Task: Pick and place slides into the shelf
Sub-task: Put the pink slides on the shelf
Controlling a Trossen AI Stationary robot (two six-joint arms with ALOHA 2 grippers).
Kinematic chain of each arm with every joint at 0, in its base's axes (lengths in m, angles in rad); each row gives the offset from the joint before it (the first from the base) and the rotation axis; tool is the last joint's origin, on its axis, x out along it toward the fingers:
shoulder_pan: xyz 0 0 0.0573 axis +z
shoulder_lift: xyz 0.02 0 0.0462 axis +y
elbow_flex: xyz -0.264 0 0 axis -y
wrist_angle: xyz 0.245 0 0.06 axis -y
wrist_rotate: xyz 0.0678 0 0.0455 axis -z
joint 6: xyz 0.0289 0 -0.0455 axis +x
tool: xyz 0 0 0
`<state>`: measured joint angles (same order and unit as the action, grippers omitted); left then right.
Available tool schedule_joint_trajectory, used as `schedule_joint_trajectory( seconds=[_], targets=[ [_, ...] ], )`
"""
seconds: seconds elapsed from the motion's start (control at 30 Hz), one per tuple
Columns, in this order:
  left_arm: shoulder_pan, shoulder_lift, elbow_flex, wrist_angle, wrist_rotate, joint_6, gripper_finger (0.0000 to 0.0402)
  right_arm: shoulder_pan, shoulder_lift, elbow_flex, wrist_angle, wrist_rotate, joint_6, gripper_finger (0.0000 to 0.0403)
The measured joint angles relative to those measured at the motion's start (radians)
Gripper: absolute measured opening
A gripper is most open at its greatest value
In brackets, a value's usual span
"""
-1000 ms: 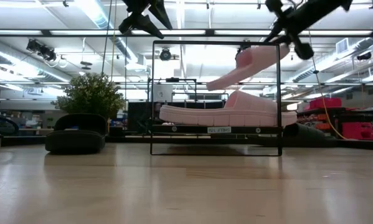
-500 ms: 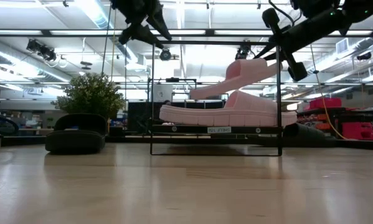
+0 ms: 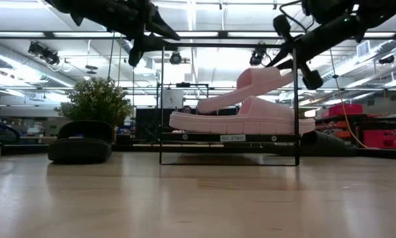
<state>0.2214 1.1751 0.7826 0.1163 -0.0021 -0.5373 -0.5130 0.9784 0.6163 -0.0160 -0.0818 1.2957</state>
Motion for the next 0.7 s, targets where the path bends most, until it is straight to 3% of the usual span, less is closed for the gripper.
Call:
schedule_joint_trajectory(
  seconds=[0.27,0.7],
  targets=[
    [0.0,0.0,0.0,0.007,0.008,0.009,0.0118,0.022,0.123,-0.061,0.249,0.001,0.096,0.0007],
    [0.0,0.0,0.0,0.007,0.07,0.078,0.0111,0.119,0.234,-0.068,0.286,0.095,0.11,0.0007]
  ],
)
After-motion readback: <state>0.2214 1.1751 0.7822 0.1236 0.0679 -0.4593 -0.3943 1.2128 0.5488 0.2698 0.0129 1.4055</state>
